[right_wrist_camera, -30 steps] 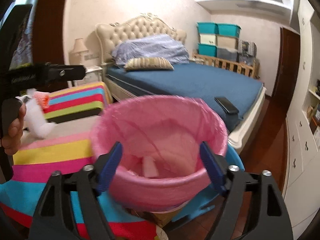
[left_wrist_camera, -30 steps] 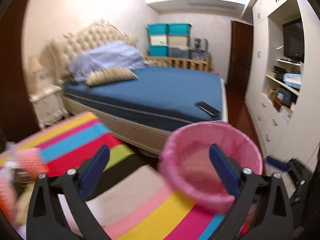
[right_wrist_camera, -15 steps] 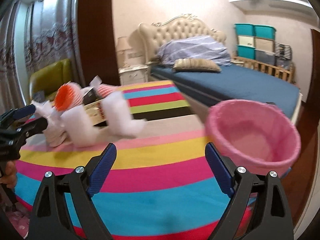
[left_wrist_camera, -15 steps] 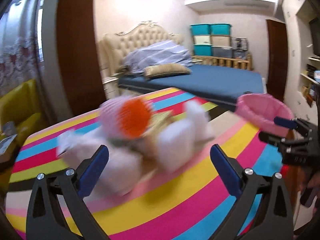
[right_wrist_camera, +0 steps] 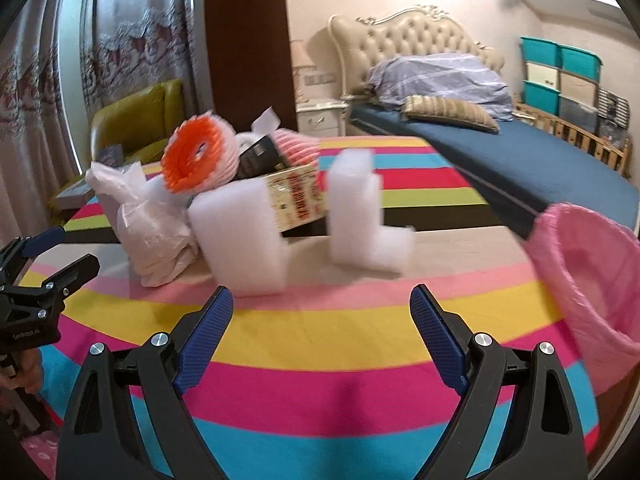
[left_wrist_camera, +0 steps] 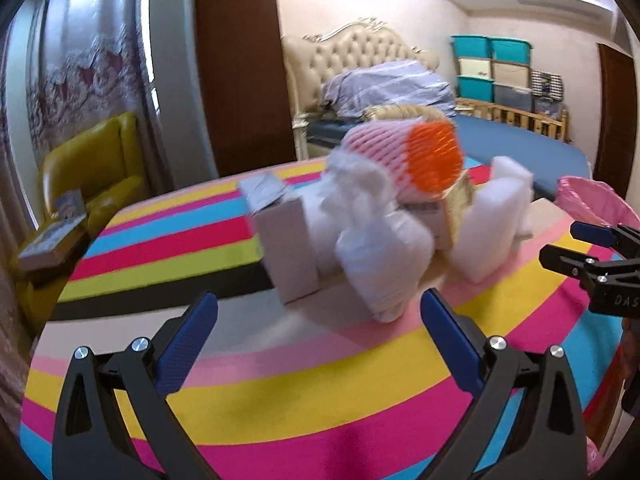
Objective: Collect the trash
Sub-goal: 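Move both open tools back over the table items, then grasp the white foam block with the right tool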
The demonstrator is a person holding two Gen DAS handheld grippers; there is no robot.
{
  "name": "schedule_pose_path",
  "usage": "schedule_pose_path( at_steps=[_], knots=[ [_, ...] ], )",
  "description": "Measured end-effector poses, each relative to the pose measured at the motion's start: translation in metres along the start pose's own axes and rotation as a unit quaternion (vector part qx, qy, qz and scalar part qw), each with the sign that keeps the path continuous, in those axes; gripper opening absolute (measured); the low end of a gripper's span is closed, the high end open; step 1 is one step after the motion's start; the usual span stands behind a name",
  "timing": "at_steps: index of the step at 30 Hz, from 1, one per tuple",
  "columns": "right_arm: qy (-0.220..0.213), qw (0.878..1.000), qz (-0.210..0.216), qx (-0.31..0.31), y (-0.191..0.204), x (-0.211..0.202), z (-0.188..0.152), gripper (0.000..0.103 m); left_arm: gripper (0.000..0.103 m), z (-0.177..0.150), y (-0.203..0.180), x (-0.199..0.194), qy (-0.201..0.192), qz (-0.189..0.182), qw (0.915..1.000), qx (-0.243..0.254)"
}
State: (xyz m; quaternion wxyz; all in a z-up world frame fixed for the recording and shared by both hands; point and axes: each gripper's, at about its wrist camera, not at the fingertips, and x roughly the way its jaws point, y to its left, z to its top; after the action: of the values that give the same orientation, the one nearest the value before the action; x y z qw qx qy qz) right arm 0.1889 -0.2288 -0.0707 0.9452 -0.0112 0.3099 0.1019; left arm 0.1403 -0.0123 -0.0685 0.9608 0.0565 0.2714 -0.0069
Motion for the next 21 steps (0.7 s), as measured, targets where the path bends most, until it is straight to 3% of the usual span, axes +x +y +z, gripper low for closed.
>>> schedule_pose_path(
  at_steps=[9,19,20,21],
  knots=[
    [0.033,0.999,0.008,-0.029,0.042,0.038,0.029,0.085,0.098,-0.003,0.009,0.0,0.005,0.001,0.9999,-0.016],
    [0.039,0.997,-0.008,-0.066,0.065,0.055,0.04,0.085,0.098,-0.006,0.018,0.001,0.014,0.004,0.9994,-0.032],
    [0.039,0.997,-0.007,-0.067,0.066,0.055,0.04,0.08,0.098,-0.006,0.019,0.0,0.015,0.005,0.9994,-0.032],
    [0.04,0.997,-0.003,-0.068,0.066,0.056,0.041,0.067,0.098,-0.006,0.02,0.0,0.017,0.006,0.9993,-0.032]
  ],
)
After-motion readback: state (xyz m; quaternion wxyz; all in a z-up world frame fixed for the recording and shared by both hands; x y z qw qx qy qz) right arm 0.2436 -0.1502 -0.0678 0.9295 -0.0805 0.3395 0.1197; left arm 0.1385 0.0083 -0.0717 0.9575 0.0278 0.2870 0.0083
